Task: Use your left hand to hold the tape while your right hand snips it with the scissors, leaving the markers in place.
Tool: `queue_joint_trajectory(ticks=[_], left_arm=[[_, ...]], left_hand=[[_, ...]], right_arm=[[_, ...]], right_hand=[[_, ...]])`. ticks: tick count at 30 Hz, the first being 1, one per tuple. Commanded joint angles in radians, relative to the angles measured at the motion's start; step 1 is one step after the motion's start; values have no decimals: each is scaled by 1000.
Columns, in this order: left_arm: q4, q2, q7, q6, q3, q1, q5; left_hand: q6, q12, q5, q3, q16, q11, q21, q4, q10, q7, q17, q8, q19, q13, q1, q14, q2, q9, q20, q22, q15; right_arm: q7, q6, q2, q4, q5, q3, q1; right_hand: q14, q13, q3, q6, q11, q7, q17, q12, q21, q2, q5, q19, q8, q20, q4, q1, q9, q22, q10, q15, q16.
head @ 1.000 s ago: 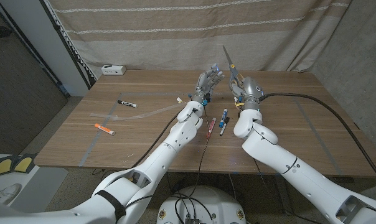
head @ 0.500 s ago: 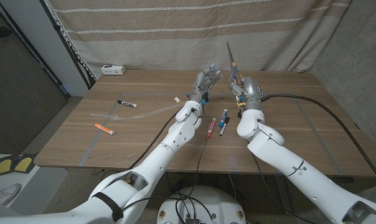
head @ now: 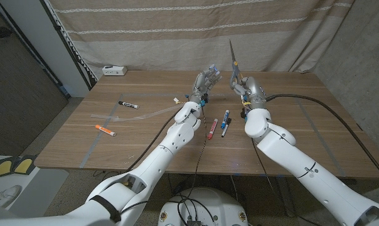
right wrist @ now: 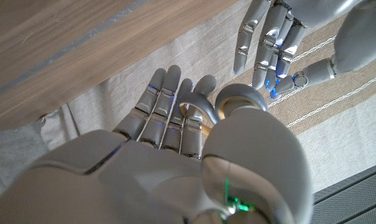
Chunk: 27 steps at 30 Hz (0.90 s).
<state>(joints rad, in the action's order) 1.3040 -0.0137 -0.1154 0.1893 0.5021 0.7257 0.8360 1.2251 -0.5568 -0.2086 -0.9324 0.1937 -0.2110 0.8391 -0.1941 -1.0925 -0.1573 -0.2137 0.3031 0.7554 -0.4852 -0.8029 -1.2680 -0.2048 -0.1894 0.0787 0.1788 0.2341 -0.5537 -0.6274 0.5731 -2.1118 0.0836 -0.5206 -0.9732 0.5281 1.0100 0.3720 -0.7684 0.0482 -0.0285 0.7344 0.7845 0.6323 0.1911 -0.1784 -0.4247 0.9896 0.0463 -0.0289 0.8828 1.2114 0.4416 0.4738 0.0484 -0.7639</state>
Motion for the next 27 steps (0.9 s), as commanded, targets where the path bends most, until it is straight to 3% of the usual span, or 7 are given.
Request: queue_joint_trajectory(ticks=[1, 6, 15, 18, 19, 21, 27], left_arm=[[3, -16, -13, -7, -3, 3, -4], [-8, -14, -8, -4, -5, -2, -2], [-19, -11, -6, -2, -5, -7, -4], [-23, -10, -5, -1, -4, -9, -5], [-26, -11, -2, 0, -4, -10, -5], [-28, -9, -2, 1, -4, -11, -6], [-35, -8, 4, 6, -5, -12, -6]], left_hand=[[5, 4, -4, -10, 1, -2, -1, 1, -6, -7, -3, -2, -4, -3, -5, 4, 8, -2, 99, 2, 1], [4, 6, -3, -17, 1, -3, -2, 1, -6, -10, -3, -4, -5, 0, -15, 7, 11, -2, 99, 2, 1], [11, 8, -2, -25, 2, -4, -3, 2, -7, -10, -3, -3, -6, 0, -26, 9, 14, -2, 99, 3, 1], [12, 8, -2, -29, 3, -4, -4, 3, -9, -11, -3, -4, -6, 0, -31, 10, 15, -3, 99, 4, 2], [12, 7, -2, -29, 3, -4, -4, 3, -10, -11, -3, -4, -6, 0, -32, 10, 15, -3, 99, 4, 2], [15, 6, -2, -33, 4, -5, -3, 2, -12, -14, -4, -3, -6, -2, -38, 9, 17, -3, 99, 4, 2], [17, 9, 0, -42, 5, -5, -3, 2, -13, -15, -4, -5, -6, 1, -55, 11, 18, -3, 99, 5, 2]], right_arm=[[167, 90, 69, -35, -227, 101, -29], [207, 116, 100, -35, -292, 118, -26], [242, 166, 126, -29, -402, 148, -30], [255, 188, 138, -20, -426, 150, -29], [265, 193, 145, -17, -434, 150, -26], [250, 190, 148, -20, -435, 146, -25], [232, 201, 148, -21, -472, 152, -33]], right_hand=[[-6, 57, 26, 26, 69, 9, 24, 190, 52, 15, 1, -13, 268, 31, -39, -14, 17, 33, 100, 157, -28], [-5, 95, 20, 46, 61, 15, 53, 239, 124, 15, -3, 3, 345, 34, -38, -27, 29, 99, 108, 149, -66], [45, 160, 15, 28, 64, 34, 140, 330, 226, 11, -5, 15, 400, 25, -25, -35, 21, 182, 157, 153, -170], [78, 165, 11, 19, 56, 33, 154, 352, 271, 10, -4, -5, 435, 26, -22, -41, 27, 213, 179, 155, -205], [118, 171, 6, 9, 61, 50, 143, 374, 319, 9, -2, -19, 474, 27, -21, -49, 26, 245, 209, 163, -231], [162, 178, 5, 11, 62, 46, 127, 395, 371, 9, -2, -46, 507, 30, -17, -54, 26, 274, 234, 165, -259], [211, 219, 5, 11, 69, 51, 130, 448, 419, 9, -3, -83, 539, 50, -10, -56, 25, 284, 257, 165, -305]])
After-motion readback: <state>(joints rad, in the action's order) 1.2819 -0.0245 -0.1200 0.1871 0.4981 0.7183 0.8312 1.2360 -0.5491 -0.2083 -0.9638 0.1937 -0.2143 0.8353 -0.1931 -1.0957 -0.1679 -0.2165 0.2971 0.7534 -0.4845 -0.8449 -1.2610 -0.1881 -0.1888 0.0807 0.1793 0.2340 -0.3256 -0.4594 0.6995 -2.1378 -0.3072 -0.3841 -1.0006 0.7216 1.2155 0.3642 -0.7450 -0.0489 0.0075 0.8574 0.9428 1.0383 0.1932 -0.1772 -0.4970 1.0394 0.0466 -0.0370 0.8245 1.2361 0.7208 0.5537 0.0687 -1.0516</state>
